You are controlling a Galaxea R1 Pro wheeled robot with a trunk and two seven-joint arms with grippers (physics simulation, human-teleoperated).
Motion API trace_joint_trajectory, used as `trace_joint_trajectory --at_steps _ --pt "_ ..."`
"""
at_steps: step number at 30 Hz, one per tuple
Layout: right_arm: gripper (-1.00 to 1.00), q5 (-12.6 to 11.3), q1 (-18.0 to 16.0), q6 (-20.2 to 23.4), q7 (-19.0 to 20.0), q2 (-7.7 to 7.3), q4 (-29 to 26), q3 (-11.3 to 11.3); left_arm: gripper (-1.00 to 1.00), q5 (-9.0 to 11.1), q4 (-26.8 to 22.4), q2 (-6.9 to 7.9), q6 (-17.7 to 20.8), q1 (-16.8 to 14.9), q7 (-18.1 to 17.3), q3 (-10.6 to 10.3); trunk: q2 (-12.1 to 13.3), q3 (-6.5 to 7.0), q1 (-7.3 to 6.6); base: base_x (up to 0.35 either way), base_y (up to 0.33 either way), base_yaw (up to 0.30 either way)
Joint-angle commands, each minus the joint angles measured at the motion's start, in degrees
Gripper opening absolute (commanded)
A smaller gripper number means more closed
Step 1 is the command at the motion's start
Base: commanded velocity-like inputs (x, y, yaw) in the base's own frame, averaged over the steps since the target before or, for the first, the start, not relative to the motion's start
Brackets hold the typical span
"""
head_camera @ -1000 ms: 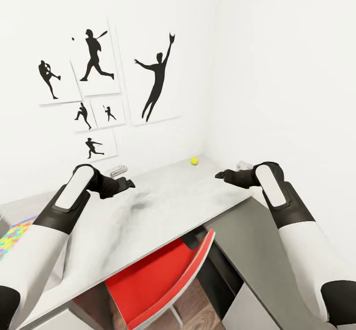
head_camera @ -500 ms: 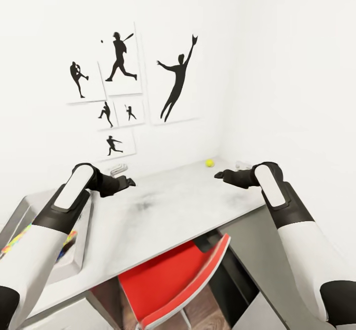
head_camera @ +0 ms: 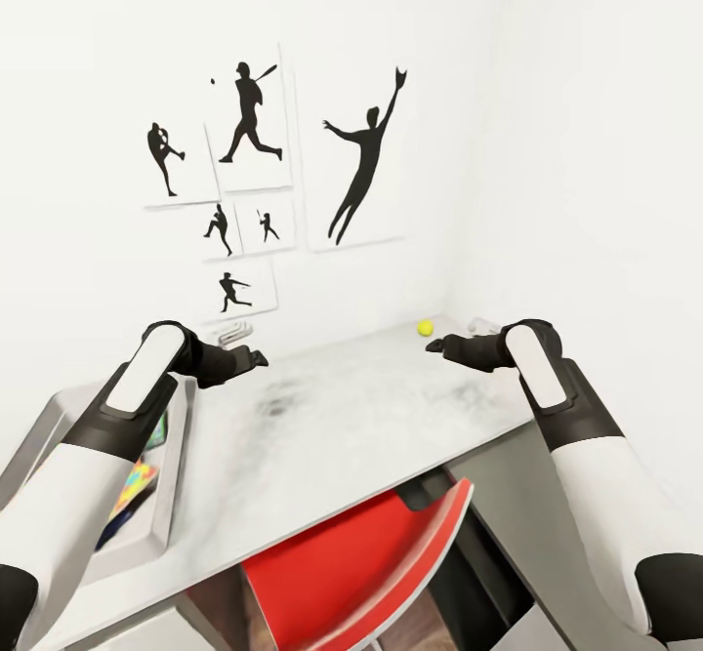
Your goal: Put all the toys in the child's room - the three board games (two on the bed and one on the table), the two jigsaw puzzles on the table, and the tennis ball on the table - inside the toy box on the table in the child's room.
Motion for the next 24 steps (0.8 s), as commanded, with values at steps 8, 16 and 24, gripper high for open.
trace_joint_trajectory --at_steps 8,16,24 --pt "1.00 -0.39 -0.05 0.07 -0.60 -0.14 -0.05 0.23 1.00 0.59 -0.08 0.08 0.06 -0.08 0.56 -0.12 -0.13 -0.11 0.05 0.032 0.005 0.004" --pt "1.00 -0.51 -0.01 0.07 -0.39 -0.61 0.02 0.14 1.00 0.68 -2.02 0.48 2.01 0.28 -0.57 -0.14 -0.13 -0.11 0.05 0.002 0.000 0.000" --pt "1.00 -0.63 0.92 0.07 3.95 -4.54 0.04 0.19 1.00 1.25 -11.12 10.65 2.79 4.20 -14.62 -0.33 -0.13 -0.11 0.05 0.000 0.000 0.000"
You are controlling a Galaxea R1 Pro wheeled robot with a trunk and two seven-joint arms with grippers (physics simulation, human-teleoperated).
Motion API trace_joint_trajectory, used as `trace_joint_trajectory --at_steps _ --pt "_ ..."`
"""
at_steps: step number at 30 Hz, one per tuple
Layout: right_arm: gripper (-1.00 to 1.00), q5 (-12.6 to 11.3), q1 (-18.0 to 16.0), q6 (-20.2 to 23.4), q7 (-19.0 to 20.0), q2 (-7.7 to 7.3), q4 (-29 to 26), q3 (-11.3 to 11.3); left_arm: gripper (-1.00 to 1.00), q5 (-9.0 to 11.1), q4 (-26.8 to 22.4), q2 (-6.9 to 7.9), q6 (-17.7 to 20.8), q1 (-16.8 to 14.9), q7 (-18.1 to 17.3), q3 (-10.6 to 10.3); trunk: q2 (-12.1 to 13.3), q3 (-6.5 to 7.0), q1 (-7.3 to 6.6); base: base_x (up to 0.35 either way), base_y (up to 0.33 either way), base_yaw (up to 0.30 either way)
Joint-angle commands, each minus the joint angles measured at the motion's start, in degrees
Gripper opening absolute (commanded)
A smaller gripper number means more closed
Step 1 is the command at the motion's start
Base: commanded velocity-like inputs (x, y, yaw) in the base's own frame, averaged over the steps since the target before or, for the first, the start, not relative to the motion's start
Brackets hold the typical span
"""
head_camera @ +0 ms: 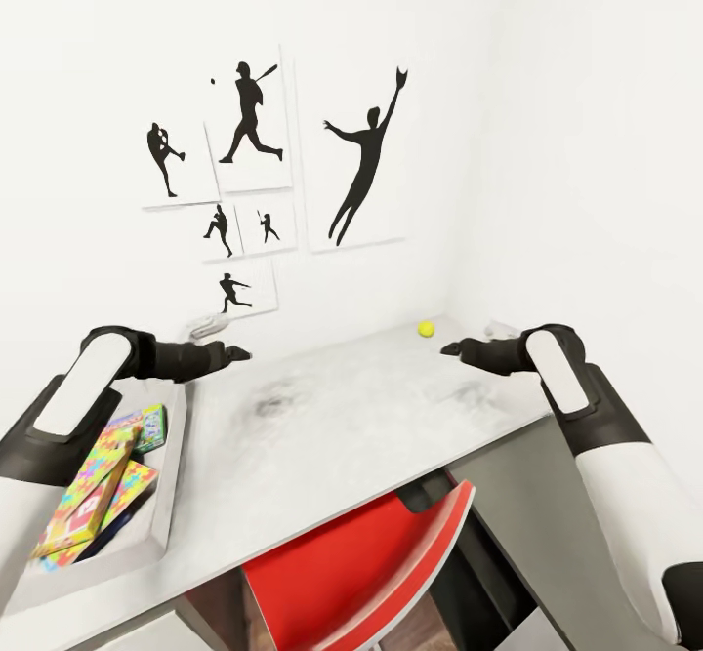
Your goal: Put all the toys in the child's room - the three board games (two on the bed and one on the table), the two jigsaw puzzles on the table, and the tennis ball on the table - inside the toy box on the table in the child's room.
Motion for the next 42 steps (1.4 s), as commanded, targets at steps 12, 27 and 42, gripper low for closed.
trace_joint_trajectory --at_steps 12,27,42 --pt "1.00 -0.29 1.76 0.08 10.95 -3.35 -0.05 -0.12 1.00 0.18 -1.68 11.85 0.00 5.78 -32.74 0.02 -0.13 -0.13 0.04 0.000 0.000 0.000" --pt "1.00 -0.14 2.02 0.08 11.64 -3.32 -0.05 -0.27 1.00 -0.11 -1.67 12.41 0.00 6.13 -37.09 -0.01 -0.13 -0.13 0.04 0.153 0.000 0.000" --pt "1.00 -0.03 2.02 0.00 11.55 -3.26 -0.05 -0.27 1.00 -0.04 -1.67 12.19 0.00 6.13 -37.11 0.07 -0.13 -0.13 0.04 0.025 0.000 0.000"
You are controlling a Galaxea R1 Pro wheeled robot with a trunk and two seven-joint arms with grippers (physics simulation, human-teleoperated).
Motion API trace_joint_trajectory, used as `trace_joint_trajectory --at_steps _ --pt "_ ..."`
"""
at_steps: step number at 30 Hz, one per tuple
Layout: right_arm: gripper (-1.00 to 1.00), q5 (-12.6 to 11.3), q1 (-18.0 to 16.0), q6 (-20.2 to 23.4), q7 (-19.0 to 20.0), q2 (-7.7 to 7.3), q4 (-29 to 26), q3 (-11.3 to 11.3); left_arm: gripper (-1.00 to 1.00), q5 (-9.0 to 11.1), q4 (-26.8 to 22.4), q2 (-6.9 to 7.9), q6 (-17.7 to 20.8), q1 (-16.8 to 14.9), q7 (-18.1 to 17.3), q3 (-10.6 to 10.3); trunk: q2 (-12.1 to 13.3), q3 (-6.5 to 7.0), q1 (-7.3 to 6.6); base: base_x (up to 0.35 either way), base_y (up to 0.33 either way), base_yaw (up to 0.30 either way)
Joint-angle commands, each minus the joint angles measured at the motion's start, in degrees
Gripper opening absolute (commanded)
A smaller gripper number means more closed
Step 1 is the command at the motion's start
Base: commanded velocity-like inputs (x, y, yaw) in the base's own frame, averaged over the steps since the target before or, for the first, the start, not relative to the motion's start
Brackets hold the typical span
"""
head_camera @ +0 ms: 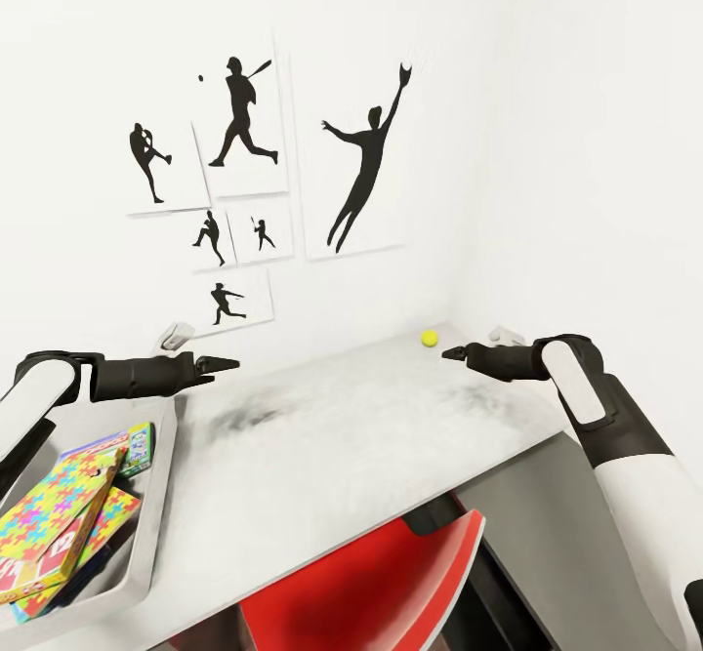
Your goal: Put all the toys in the child's room - the three board games (two on the bed and one on the table), the two jigsaw puzzles on the table, and the tennis ball on the table - inside the toy box on the table in the child's room.
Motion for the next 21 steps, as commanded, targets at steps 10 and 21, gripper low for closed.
trace_joint_trajectory --at_steps 10,21 --pt "1.00 -0.36 -0.06 0.11 -0.42 0.06 -0.04 0.13 1.00 0.02 -0.01 0.04 0.08 -0.08 -0.04 0.00 -0.13 -0.13 0.04 0.002 -0.035 0.000" --pt "1.00 -0.27 -0.06 0.13 -0.43 -0.01 -0.04 0.17 1.00 0.02 -0.01 0.04 0.08 -0.08 -0.04 0.09 -0.13 -0.13 0.04 0.093 -0.153 0.000"
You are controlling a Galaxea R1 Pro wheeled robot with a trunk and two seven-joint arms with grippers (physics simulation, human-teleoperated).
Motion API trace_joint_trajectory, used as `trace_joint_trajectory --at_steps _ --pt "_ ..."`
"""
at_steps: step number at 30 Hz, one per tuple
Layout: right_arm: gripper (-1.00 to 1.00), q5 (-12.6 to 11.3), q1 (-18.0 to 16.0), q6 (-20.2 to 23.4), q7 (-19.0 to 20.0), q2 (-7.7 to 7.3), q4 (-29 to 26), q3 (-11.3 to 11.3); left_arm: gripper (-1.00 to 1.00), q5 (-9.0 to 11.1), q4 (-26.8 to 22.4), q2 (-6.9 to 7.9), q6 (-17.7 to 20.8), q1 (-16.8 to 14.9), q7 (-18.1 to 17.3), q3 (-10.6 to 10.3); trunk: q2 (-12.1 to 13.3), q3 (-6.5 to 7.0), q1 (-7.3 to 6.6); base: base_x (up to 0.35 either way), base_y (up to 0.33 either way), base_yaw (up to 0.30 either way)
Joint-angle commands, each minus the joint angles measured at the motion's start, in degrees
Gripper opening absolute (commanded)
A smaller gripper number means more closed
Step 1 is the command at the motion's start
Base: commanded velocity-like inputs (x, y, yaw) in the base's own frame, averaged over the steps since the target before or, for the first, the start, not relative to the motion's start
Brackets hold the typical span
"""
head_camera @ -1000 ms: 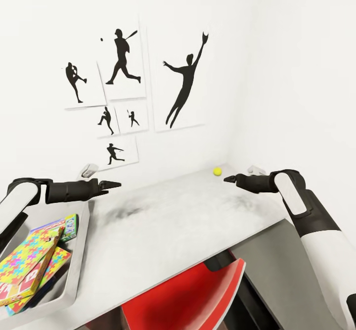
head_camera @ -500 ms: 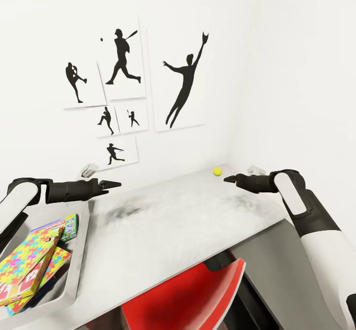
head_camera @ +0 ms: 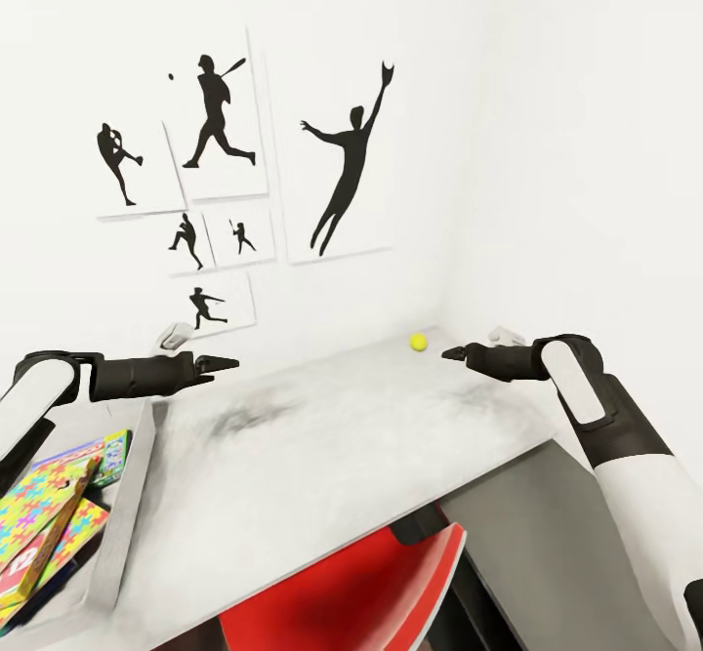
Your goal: Put all the toys in the child's room - the three board games (two on the bed and one on the table), the two jigsaw puzzles on the table, and the tennis ball on the table - inside the toy box on the table in the child's room.
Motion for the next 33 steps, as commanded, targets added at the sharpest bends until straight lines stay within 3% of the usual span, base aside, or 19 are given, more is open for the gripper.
trace_joint_trajectory --at_steps 1,12,33 --pt "1.00 -0.37 -0.06 0.11 -0.38 -0.06 -0.04 0.14 1.00 0.01 -0.01 0.05 0.08 -0.08 -0.04 -0.07 -0.13 -0.13 0.04 0.035 -0.043 0.000" --pt "1.00 -0.32 0.02 0.06 -0.41 0.04 -0.04 0.17 1.00 0.01 -0.01 0.06 0.08 -0.08 -0.10 0.08 -0.13 -0.08 0.04 0.053 0.019 0.028" --pt "1.00 -0.34 0.02 0.02 -0.45 -0.22 -0.04 0.09 1.00 0.01 -0.01 0.06 0.08 -0.08 -0.11 0.28 -0.13 0.86 0.04 0.053 0.015 0.242"
